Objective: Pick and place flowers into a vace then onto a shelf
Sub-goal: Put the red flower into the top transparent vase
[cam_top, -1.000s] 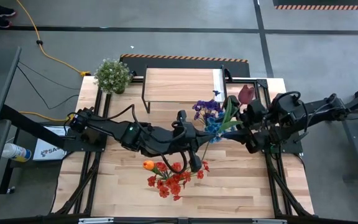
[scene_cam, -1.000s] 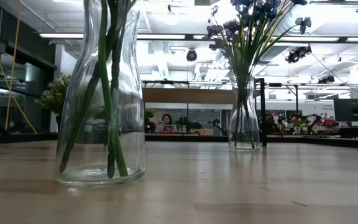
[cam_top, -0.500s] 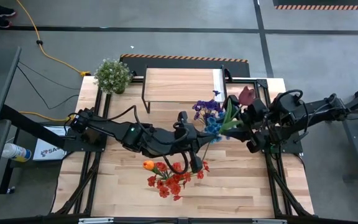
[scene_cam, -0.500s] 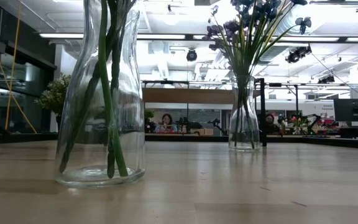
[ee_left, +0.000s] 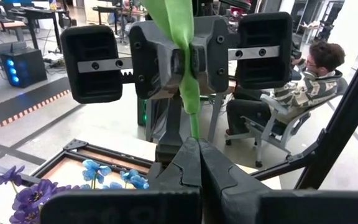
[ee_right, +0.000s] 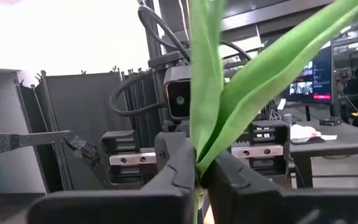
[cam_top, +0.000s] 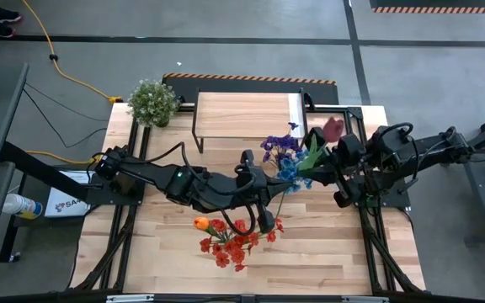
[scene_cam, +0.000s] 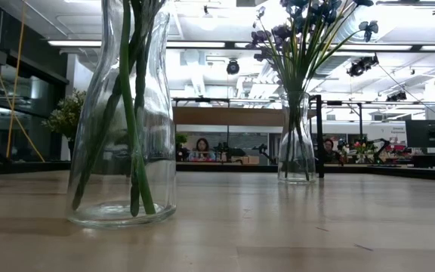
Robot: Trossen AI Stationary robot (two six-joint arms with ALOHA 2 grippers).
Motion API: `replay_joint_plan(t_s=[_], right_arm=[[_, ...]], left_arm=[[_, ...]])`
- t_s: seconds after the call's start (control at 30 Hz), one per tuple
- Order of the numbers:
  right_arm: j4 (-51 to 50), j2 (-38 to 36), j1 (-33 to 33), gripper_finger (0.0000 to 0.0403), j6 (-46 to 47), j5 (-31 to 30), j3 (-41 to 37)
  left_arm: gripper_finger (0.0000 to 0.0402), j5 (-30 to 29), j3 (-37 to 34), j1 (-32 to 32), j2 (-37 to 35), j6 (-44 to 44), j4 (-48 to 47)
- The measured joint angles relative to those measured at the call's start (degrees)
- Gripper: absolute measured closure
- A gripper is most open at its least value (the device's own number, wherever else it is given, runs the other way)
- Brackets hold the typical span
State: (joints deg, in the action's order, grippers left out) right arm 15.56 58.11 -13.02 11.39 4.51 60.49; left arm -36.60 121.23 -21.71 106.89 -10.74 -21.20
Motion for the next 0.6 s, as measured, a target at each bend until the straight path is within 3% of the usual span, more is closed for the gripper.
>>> replay_joint_plan(t_s=[0.2,0.43,0.6], right_arm=[[0.89,0.00,0.00,0.0395,-1.38,-0.04,0.00],[1.66,-1.23,0.03,0.0399,-3.70,-0.67,0.00],[-0.12,-4.38,0.04,0.0400,-4.95,-2.20,0.00]], left_arm=[[0.0378,0.00,0.00,0.00,0.00,0.04,0.18],[0.0303,0.35,0.00,-0.09,0.00,0.67,-0.06],[0.0273,0.23,-0.04,-0.11,-1.22,1.77,-1.17]])
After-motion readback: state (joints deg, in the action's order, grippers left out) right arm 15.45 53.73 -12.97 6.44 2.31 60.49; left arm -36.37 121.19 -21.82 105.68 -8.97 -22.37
